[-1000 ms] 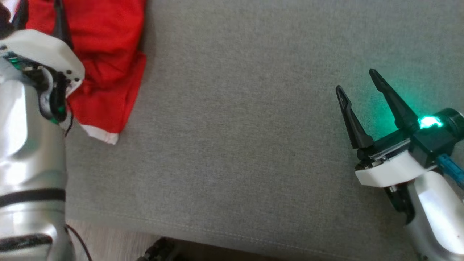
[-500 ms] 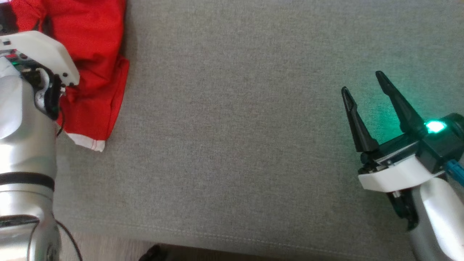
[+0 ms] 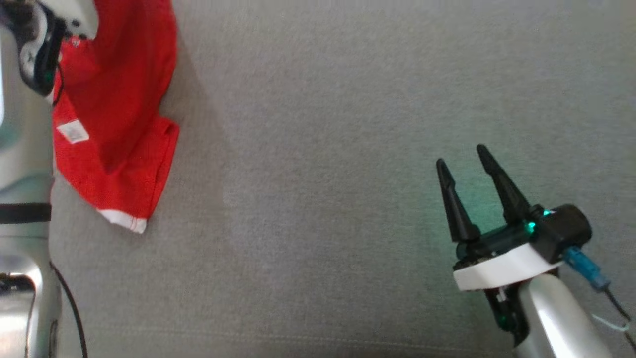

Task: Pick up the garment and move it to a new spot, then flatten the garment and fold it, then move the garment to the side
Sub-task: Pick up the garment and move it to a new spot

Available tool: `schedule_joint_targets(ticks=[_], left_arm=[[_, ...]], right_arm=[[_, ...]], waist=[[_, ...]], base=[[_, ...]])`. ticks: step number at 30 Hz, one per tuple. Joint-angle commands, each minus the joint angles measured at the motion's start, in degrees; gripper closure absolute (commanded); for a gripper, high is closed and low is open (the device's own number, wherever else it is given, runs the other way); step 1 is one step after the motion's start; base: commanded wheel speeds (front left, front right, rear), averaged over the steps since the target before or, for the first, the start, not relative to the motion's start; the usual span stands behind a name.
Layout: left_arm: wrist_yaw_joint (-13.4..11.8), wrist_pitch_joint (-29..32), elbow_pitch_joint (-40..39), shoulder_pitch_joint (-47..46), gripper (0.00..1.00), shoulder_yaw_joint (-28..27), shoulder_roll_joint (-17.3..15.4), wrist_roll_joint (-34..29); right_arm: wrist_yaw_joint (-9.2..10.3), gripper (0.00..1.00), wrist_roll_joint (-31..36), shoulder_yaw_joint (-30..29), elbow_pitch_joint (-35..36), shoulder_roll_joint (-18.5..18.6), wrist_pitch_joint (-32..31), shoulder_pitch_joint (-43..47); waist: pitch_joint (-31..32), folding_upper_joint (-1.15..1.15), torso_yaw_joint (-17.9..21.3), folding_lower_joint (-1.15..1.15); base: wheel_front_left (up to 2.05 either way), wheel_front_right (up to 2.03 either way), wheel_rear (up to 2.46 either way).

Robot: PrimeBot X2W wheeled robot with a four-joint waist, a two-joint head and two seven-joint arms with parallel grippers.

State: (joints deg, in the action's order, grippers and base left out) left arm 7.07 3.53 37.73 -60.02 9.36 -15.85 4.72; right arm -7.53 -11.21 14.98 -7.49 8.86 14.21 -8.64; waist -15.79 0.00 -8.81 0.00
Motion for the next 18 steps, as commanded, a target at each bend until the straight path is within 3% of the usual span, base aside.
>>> schedule_joint_targets(ticks=[1,11,18], left_arm=[[-0.08,0.36,-2.81,-2.08,1.00,-1.02,-3.26,0.04],[0.40,17.75,-32.54,4.74,1.00,7.09,-4.87,11.94],[0.37,24.50,-45.86,7.29,1.00,9.58,-2.32,19.22]], right_arm=[[0.04,0.00,-0.31,1.36,1.46,-0.53,0.53,0.22],[0.04,0.00,-1.19,2.67,1.10,-4.74,0.77,1.35],[0.04,0.00,-1.52,3.08,1.87,-5.55,0.78,0.51]], waist=[[2.87,0.00,2.49,0.00],[7.22,0.00,9.39,0.00],[6.58,0.00,14.23,0.00]], base=[[0.00,0.00,0.00],[0.00,0.00,0.00],[0.00,0.00,0.00]])
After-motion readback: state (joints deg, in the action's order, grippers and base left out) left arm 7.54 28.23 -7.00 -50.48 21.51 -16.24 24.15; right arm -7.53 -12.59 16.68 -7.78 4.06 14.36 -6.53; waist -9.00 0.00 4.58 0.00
